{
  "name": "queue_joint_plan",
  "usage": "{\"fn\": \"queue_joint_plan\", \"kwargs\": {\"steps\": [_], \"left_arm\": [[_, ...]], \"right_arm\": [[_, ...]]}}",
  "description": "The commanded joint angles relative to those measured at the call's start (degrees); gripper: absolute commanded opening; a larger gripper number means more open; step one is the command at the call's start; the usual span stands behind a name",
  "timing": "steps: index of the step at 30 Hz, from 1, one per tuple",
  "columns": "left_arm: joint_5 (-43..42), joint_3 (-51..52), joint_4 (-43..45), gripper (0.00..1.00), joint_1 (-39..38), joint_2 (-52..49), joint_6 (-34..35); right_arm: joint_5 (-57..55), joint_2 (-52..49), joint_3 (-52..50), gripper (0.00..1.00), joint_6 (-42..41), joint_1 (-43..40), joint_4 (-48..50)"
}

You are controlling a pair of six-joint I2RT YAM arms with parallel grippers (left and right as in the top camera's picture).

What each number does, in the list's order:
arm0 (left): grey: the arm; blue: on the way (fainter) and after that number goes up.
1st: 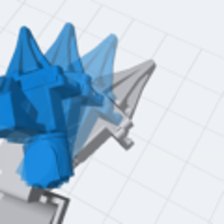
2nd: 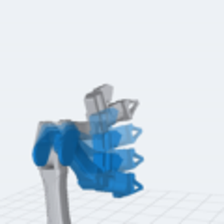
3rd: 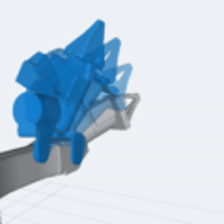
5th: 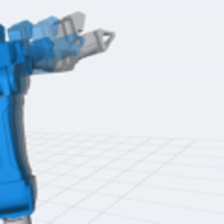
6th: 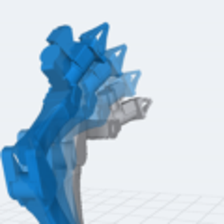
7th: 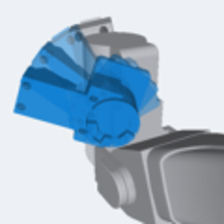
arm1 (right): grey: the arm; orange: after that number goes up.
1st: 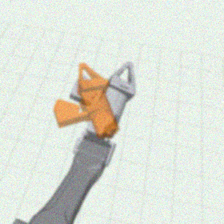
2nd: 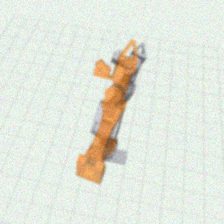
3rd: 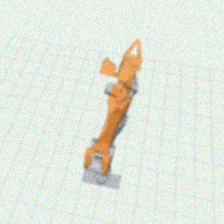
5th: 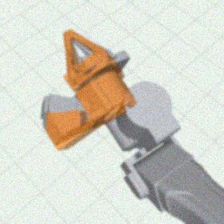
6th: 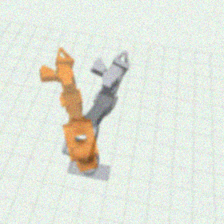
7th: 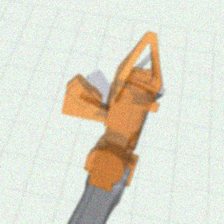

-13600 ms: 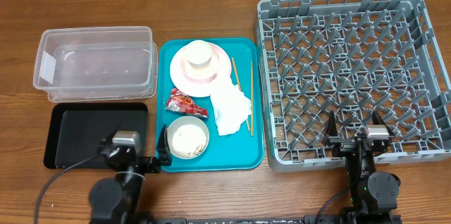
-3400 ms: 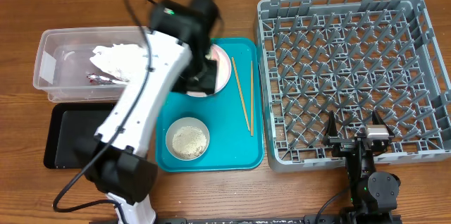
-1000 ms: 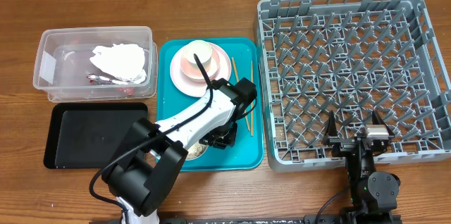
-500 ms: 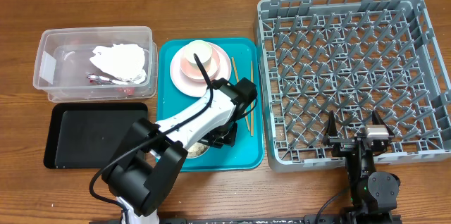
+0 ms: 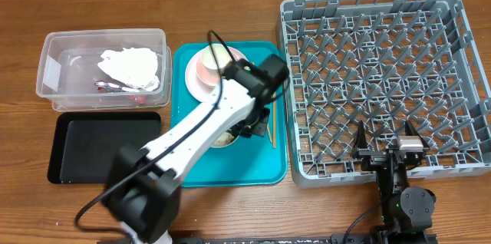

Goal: Sort waste into correct bins and load items into the dishwasher
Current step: 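Lift the bowl over the black tray and tip rice out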

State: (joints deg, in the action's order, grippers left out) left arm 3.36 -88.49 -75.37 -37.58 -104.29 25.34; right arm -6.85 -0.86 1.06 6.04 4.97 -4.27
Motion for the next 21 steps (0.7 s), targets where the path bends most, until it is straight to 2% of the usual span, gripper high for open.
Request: {"fn": "queue_joint_plan", "kwargs": {"steps": [1, 4, 9, 10, 15, 21], "left_arm": [[-3.0, -2.1, -0.6, 0.04, 3.6, 7.1, -2.9], [-5.1, -2.1, -1.4, 0.04, 8.5, 11.6, -4.2], [-11.1, -2.1, -2.3, 0.04, 21.6, 18.5, -11.1], [-14.5, -2.1, -2.7, 0.04, 26.8, 20.1, -13.7], [-25.7, -1.9, -4.6, 0.04, 42.2, 22.1, -21.7], [-38.8, 2.2, -4.1, 0.04, 57.6, 22.1, -29.5]], "right_arm": [[-0.4, 0.4, -0.6, 1.0, 0.0, 0.3, 0.3], [-0.4, 0.4, -0.6, 1.0, 0.0, 0.3, 0.3], [-0.4, 0.4, -0.6, 1.0, 0.0, 0.3, 0.3], [-0.4, 0.4, -0.6, 1.0, 0.0, 0.3, 0.3], [-0.4, 0.4, -0.6, 1.0, 0.0, 0.3, 0.3], [-0.4, 0.4, -0.6, 1.0, 0.0, 0.3, 0.3]]}}
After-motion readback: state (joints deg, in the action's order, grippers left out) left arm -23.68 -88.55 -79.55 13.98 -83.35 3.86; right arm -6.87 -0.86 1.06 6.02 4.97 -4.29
